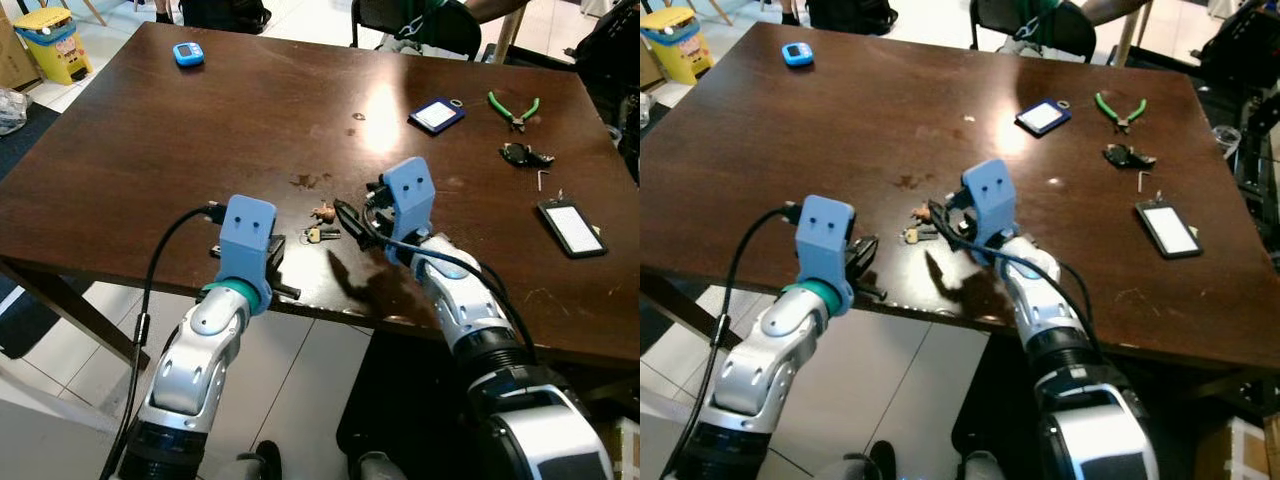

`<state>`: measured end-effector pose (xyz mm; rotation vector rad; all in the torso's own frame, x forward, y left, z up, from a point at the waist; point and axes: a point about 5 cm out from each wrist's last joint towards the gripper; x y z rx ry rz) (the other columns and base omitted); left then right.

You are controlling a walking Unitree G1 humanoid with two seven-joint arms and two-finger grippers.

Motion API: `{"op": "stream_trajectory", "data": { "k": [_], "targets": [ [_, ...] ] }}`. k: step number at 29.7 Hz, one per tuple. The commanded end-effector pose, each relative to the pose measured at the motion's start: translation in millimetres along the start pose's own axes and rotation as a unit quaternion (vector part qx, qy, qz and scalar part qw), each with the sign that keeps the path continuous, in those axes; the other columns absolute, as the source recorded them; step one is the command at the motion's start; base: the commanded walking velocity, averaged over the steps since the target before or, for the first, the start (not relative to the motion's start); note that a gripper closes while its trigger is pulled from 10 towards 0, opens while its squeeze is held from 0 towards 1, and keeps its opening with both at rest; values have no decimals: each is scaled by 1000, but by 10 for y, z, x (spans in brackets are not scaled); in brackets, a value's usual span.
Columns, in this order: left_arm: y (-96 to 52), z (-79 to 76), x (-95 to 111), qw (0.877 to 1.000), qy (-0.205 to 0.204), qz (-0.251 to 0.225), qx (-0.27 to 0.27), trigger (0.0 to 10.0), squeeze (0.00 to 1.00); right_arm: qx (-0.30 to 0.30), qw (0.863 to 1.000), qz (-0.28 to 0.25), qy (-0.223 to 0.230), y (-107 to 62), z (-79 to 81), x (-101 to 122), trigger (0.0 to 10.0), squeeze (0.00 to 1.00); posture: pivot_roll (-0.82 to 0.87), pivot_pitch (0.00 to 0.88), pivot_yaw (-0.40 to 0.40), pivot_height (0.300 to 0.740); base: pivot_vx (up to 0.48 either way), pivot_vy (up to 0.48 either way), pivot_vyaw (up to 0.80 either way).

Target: Hang keys on a hook

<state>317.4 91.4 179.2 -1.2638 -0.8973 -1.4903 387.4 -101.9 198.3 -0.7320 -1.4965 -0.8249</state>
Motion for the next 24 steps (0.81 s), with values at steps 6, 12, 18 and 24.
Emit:
{"op": "stream_trajectory", "data": {
  "k": [6, 12, 18, 24],
  "targets": [
    [-35, -17, -50, 1000, 5, 13, -1, 10000, 0, 31, 999, 44, 3, 76, 193, -176, 10000, 0, -24, 153, 65, 740, 0, 0, 0],
    [-43, -8, -53, 1000, 6, 14, 2, 10000, 0, 28, 997, 68, -4, 64, 225, -291, 10000, 0, -27, 155, 65, 740, 0, 0, 0],
    [-36, -9, -56, 1000, 6, 16, 0, 10000, 0, 9, 997, 82, -3, -36, 122, -385, 10000, 0, -37, 156, 72, 740, 0, 0, 0],
    [-14, -17, -34, 1000, 6, 16, -3, 10000, 0, -18, 995, 95, -2, -106, 12, -450, 10000, 0, -34, 164, 77, 740, 0, 0, 0]
  ]
}}
Point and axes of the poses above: a point about 5 cm out from each wrist's last joint towards the gripper, its own y axis pointing out of the wrist towards the gripper, its own x axis along the axis of the wrist's last joint, z = x × y, and after that the axes turned 10 degrees about y, right-handed
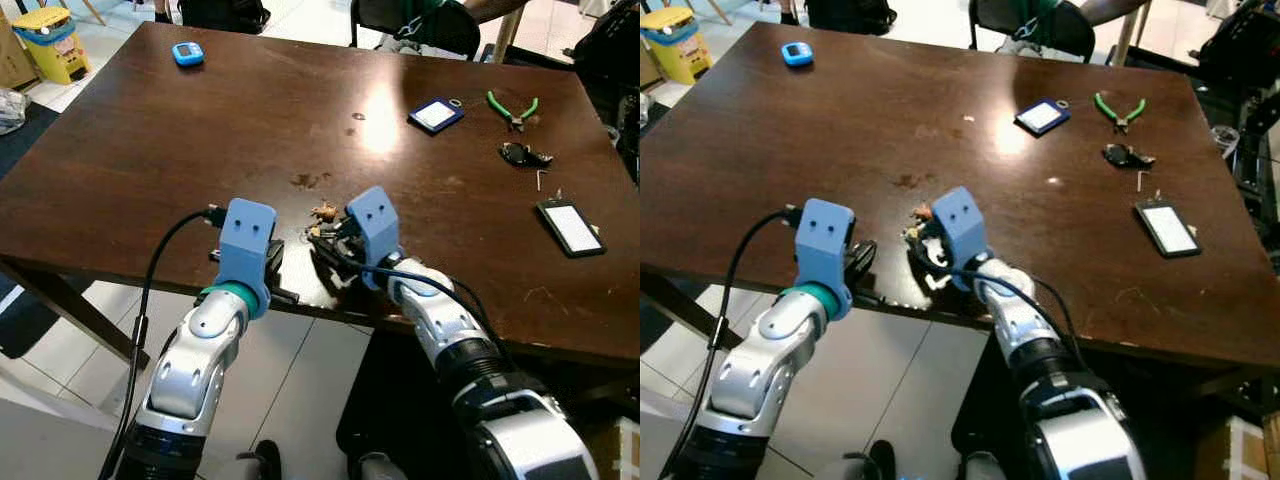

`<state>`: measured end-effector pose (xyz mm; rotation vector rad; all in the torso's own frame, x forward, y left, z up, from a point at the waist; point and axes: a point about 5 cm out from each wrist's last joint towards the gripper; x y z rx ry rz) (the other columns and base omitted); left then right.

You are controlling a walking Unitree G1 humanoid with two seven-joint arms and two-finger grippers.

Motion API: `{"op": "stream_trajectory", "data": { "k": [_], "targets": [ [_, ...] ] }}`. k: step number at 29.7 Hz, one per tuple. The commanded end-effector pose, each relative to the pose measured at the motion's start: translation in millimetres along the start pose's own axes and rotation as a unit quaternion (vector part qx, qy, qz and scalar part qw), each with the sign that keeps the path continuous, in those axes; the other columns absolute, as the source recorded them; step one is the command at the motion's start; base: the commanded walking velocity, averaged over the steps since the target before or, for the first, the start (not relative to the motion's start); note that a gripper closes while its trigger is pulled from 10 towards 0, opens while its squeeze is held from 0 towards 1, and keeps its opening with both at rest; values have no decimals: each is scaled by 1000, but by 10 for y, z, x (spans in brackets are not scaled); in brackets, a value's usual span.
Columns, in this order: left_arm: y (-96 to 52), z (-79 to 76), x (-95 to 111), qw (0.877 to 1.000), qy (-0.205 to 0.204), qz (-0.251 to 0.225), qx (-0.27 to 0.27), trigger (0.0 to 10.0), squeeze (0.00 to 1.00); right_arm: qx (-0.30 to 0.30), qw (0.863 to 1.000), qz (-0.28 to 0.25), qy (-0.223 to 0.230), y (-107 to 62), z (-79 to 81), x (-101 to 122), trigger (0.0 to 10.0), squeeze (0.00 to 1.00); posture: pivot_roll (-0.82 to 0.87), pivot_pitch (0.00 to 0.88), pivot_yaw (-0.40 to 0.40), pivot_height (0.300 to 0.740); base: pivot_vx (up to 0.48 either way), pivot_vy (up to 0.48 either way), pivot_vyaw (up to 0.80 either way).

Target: Hang keys on a hook

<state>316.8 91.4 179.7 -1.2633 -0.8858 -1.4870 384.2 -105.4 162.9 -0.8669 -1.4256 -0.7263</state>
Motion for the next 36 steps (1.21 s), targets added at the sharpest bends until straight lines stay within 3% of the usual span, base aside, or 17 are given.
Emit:
{"op": "stream_trajectory", "data": {
  "k": [1, 5, 19, 24, 29, 32, 36],
  "targets": [
    [-3, -17, -27, 1000, 4, 11, -3, 10000, 0, -9, 999, 31, 9, -20, -8, -142, 10000, 0, -26, 170, 78, 740, 0, 0, 0],
    [-25, -6, -24, 1000, 5, 14, -1, 10000, 0, -12, 997, 65, 27, -25, -15, -253, 10000, 0, -17, 177, 77, 740, 0, 0, 0],
    [-19, -7, -20, 1000, 5, 17, 2, 10000, 0, 34, 996, 76, 30, 52, 95, -217, 10000, 0, -14, 179, 75, 740, 0, 0, 0],
    [-35, 10, -31, 1000, 5, 20, 8, 10000, 0, 85, 991, 93, 37, 77, 255, -269, 10000, 0, -8, 187, 68, 740, 0, 0, 0],
    [-41, 13, -37, 1000, 5, 21, 9, 10000, 0, 98, 990, 97, 40, 71, 292, -299, 10000, 0, -10, 189, 69, 740, 0, 0, 0],
    [-43, 12, -43, 1000, 5, 25, 10, 10000, 0, 151, 981, 106, 54, 22, 385, -376, 10000, 0, -14, 192, 70, 740, 0, 0, 0],
    [-41, 12, -44, 1000, 5, 25, 11, 10000, 0, 170, 978, 107, 59, -1, 405, -392, 10000, 0, -14, 192, 70, 740, 0, 0, 0]
  ]
}}
Point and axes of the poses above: a point about 5 cm out from each wrist's last joint towards the gripper, its own y axis pointing out of the wrist towards the gripper, its own x axis along the axis of the wrist's last joint, z = x × y, and after that the axes turned 10 degrees about y, right-handed
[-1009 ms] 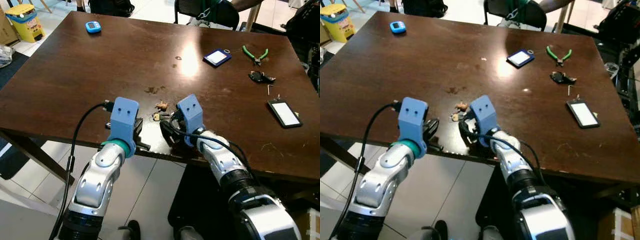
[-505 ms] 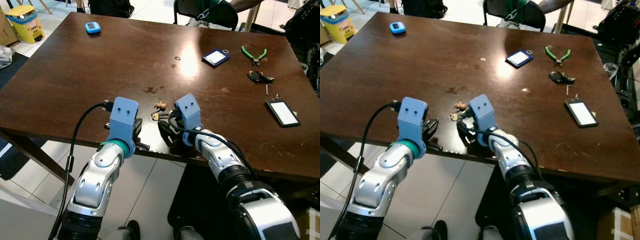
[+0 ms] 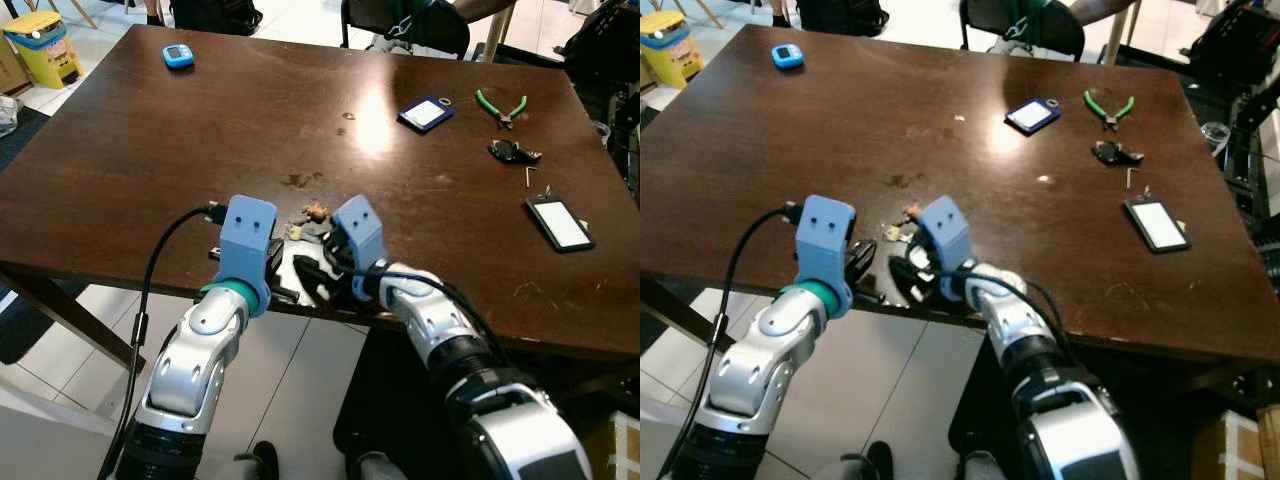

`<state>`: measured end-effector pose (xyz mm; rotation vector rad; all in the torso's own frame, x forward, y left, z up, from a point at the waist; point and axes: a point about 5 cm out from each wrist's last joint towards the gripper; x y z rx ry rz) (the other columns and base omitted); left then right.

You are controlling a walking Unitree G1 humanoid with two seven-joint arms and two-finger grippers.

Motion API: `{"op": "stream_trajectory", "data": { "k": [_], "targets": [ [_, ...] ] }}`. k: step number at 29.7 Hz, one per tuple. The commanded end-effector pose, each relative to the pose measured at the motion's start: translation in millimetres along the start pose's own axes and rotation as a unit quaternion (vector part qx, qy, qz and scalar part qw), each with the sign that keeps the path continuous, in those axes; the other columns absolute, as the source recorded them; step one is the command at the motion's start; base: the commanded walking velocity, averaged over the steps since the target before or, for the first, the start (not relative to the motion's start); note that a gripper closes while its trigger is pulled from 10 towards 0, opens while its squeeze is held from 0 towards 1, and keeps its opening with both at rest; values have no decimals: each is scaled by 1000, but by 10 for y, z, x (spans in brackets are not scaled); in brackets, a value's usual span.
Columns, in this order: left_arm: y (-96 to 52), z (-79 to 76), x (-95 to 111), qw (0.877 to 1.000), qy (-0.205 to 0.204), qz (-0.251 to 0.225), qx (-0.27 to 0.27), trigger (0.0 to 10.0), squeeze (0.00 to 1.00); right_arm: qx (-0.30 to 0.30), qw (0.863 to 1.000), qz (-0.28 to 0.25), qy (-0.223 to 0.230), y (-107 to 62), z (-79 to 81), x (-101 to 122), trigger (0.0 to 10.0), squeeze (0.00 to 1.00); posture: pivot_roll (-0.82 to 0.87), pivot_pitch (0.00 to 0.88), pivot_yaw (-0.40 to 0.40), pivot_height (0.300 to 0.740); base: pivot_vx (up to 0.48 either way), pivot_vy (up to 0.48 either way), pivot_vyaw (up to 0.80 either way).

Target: Hang keys on a hook

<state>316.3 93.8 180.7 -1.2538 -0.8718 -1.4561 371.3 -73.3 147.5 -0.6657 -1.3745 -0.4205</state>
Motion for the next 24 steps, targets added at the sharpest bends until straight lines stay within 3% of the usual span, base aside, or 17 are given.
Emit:
{"op": "stream_trajectory", "data": {
  "k": [1, 12, 16, 19, 24],
  "targets": [
    [-26, -10, -50, 1000, 2, 11, 2, 10000, 0, 10, 998, 43, 38, -24, 47, -267, 10000, 0, -15, 192, 69, 740, 0, 0, 0],
    [-18, 0, -52, 1000, 3, 12, 4, 10000, 0, -12, 999, -3, 45, 8, 17, -111, 10000, 0, -13, 186, 69, 740, 0, 0, 0],
    [-16, -7, -49, 1000, 3, 13, 2, 10000, 0, -79, 995, -22, 57, -42, -142, -37, 10000, 0, -14, 187, 73, 740, 0, 0, 0],
    [-17, -11, -48, 1000, 3, 13, 2, 10000, 0, -94, 993, -24, 65, -48, -176, -24, 10000, 0, -14, 187, 73, 740, 0, 0, 0],
    [-17, -4, -51, 1000, 4, 13, 2, 10000, 0, -70, 995, -8, 73, 19, -117, -12, 10000, 0, -12, 186, 73, 740, 0, 0, 0]
  ]
}}
Point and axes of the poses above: a point about 5 cm out from each wrist's last joint towards the gripper, its own y axis pointing out of the wrist towards the gripper, its own x axis along the axis of the wrist's last joint, z = x × y, and after that the axes turned 10 degrees about y, right-handed
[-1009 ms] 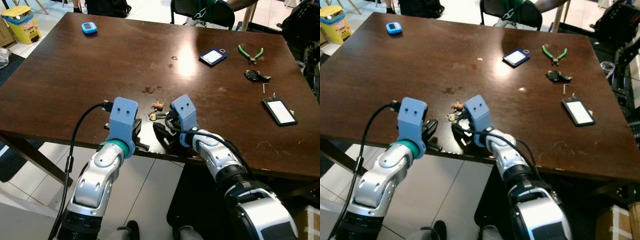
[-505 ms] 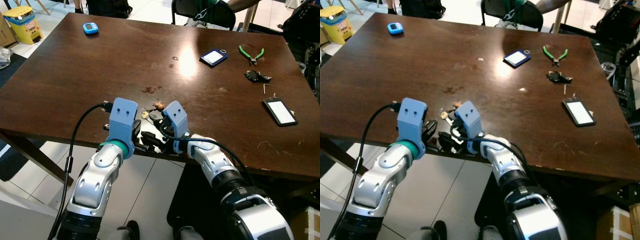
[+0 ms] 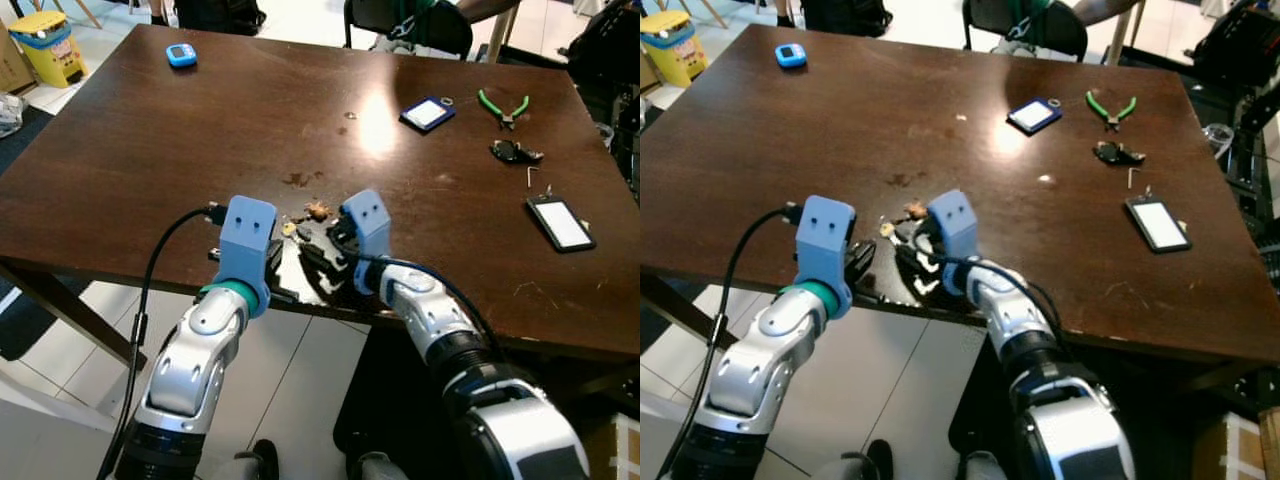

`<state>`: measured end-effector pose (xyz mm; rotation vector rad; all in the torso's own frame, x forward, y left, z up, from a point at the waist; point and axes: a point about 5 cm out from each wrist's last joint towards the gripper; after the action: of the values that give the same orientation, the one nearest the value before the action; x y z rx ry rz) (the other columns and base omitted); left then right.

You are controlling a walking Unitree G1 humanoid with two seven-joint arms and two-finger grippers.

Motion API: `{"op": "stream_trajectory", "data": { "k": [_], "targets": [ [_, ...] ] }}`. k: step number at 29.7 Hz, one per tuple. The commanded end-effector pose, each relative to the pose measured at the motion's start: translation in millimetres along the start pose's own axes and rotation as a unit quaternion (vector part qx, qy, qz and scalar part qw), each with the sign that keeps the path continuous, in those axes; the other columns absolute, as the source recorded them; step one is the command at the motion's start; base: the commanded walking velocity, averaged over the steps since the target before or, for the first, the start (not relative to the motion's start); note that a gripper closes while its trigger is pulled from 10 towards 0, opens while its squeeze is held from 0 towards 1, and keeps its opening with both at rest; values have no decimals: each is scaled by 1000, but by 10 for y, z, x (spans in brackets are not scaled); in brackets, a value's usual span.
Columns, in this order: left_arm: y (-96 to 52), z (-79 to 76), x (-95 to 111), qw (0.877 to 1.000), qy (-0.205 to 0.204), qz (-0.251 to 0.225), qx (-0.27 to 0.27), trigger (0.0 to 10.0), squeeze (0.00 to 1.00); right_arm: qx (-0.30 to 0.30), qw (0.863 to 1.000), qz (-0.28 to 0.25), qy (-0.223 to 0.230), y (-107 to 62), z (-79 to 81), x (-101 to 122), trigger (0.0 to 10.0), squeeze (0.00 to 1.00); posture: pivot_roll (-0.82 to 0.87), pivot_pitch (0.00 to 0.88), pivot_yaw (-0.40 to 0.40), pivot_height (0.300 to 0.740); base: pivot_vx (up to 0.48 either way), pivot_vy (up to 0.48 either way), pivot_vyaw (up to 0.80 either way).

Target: Hang keys on a hook

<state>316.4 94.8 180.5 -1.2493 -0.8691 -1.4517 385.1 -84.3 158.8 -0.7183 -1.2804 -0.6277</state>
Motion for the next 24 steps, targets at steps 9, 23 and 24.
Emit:
{"op": "stream_trajectory", "data": {
  "k": [9, 23, 24],
  "targets": [
    [-32, 3, -58, 1000, 3, 13, 5, 10000, 0, 28, 999, 38, 8, 122, 163, -77, 10000, 0, 3, 180, 62, 740, 0, 0, 0],
    [-64, 25, -80, 1000, 4, 16, 12, 10000, 0, 51, 994, 101, 4, 144, 259, -281, 0, 0, 14, 187, 53, 740, 0, 0, 0],
    [-64, 25, -80, 1000, 4, 16, 12, 10000, 0, 51, 994, 101, 4, 144, 259, -281, 0, 0, 14, 187, 53, 740, 0, 0, 0]
  ]
}}
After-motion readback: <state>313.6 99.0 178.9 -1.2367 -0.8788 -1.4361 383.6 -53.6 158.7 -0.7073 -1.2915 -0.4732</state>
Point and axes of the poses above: a point about 5 cm out from each wrist's last joint towards the gripper, its own y axis pointing out of the wrist towards the gripper, its own x axis along the axis of the wrist's last joint, z = x × y, and after that the axes turned 10 degrees about y, right-handed
